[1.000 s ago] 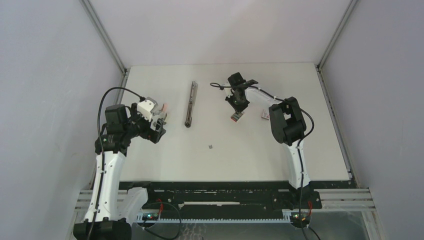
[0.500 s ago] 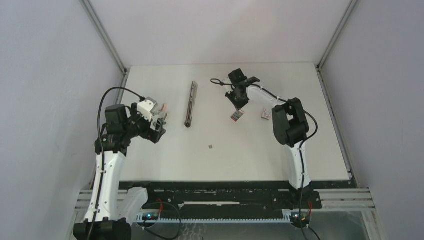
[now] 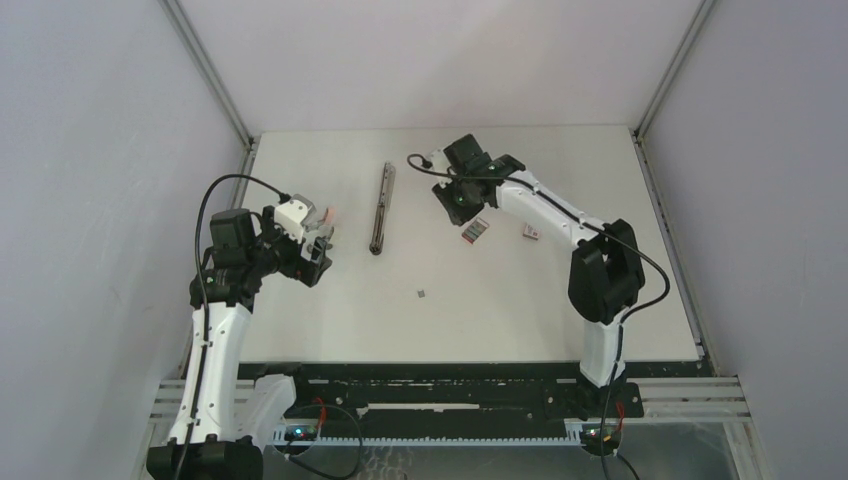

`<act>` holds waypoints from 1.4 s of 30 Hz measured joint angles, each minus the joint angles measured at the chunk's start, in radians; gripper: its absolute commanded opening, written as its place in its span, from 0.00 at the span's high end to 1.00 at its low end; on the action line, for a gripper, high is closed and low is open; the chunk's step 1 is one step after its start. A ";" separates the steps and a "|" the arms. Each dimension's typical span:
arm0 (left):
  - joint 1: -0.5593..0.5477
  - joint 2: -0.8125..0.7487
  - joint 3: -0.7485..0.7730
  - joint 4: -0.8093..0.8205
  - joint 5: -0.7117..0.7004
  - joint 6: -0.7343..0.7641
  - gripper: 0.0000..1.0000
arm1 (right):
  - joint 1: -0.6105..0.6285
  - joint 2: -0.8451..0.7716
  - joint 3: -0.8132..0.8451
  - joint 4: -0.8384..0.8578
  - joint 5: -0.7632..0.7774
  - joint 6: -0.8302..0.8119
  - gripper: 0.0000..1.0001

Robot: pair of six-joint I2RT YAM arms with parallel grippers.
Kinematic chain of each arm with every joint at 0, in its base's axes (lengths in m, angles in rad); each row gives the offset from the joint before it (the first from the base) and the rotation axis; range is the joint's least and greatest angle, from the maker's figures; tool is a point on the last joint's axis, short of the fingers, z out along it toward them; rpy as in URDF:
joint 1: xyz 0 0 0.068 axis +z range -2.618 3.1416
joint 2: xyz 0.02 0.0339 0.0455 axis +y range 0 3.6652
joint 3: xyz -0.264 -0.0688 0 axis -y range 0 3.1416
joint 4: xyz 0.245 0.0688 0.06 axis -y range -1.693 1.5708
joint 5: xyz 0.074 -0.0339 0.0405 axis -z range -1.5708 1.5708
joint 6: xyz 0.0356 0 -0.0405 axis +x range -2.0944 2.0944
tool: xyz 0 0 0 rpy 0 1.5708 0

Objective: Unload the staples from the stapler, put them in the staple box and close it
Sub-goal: Place the staple in the staple box, then pick up the staple from the center of the board.

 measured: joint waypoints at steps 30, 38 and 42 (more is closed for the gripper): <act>0.000 0.000 0.000 0.006 -0.008 0.000 0.00 | 0.230 0.134 -0.154 -0.018 -0.255 0.221 0.72; 0.000 0.000 0.000 0.006 -0.008 0.000 0.00 | 0.236 0.165 -0.114 -0.010 -0.237 0.259 0.72; 0.000 0.000 0.000 0.006 -0.008 0.000 0.00 | 0.246 0.176 -0.107 -0.008 -0.222 0.263 0.73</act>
